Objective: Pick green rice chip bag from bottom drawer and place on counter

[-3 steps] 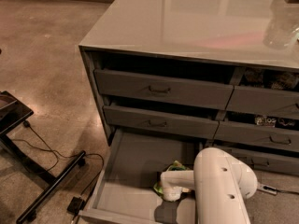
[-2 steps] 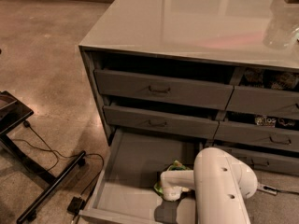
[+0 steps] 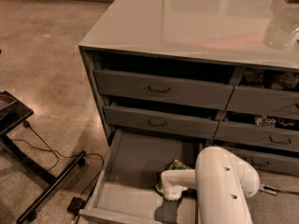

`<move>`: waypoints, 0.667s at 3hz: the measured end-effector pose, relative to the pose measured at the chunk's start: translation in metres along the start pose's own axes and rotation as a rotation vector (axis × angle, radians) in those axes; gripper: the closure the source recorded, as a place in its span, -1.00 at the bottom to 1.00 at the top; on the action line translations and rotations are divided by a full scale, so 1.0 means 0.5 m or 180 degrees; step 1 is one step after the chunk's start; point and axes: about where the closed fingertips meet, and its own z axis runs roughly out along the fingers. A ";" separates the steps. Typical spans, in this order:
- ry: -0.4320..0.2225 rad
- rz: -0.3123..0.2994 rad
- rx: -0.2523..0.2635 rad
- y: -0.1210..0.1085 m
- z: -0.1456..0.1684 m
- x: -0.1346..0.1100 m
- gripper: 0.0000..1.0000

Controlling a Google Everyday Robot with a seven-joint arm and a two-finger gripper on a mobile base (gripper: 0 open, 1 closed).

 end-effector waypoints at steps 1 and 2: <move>0.0000 0.0000 0.0000 0.000 -0.015 -0.008 1.00; -0.0143 0.0284 -0.0296 0.022 -0.109 -0.076 1.00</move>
Offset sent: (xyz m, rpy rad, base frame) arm -0.0915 0.0365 0.1881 0.2067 -0.2948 0.3247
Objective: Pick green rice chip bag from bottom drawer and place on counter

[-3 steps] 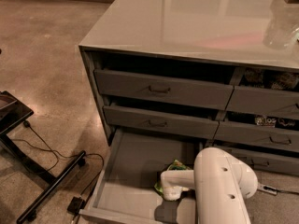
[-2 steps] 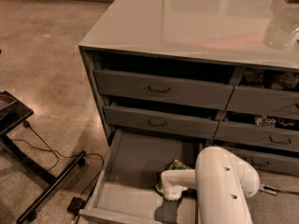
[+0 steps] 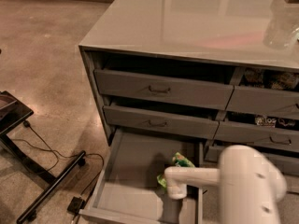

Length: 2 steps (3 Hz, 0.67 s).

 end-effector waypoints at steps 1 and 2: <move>-0.0086 0.0023 -0.0612 0.008 -0.136 -0.042 1.00; 0.0006 -0.0294 -0.1236 -0.012 -0.251 0.011 1.00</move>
Offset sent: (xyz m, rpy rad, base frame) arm -0.1396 0.0487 0.1598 0.3236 -0.2981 0.6118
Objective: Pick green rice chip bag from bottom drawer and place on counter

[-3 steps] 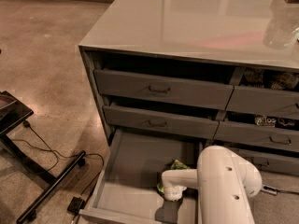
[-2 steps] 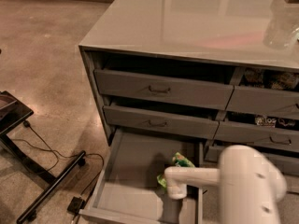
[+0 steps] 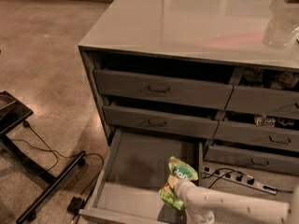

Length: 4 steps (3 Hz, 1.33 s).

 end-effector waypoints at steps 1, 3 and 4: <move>-0.0012 -0.0128 -0.0170 -0.005 -0.023 0.012 1.00; 0.0014 -0.0080 -0.0389 0.011 -0.054 0.002 1.00; -0.0106 -0.0079 -0.0869 0.041 -0.143 -0.045 1.00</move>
Offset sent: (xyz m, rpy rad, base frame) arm -0.0145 -0.0019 0.0045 0.0157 -0.0291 0.0580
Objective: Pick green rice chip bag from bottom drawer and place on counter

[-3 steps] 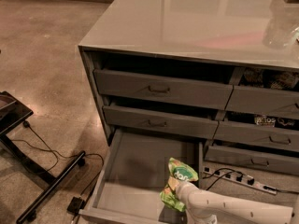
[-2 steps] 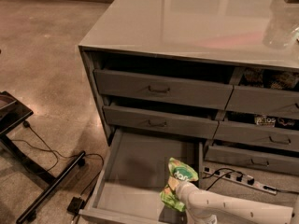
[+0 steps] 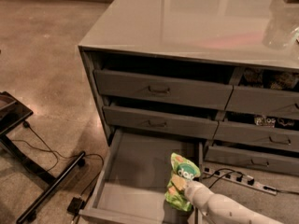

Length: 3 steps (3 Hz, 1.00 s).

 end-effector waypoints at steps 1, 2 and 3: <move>-0.0202 -0.0215 -0.0564 0.084 -0.084 -0.038 1.00; -0.0335 -0.0378 -0.1018 0.146 -0.168 -0.052 1.00; -0.0216 -0.0397 -0.1220 0.172 -0.190 -0.031 1.00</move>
Offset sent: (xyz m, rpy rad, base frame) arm -0.1242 0.0755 0.1718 0.3610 -0.3360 0.5552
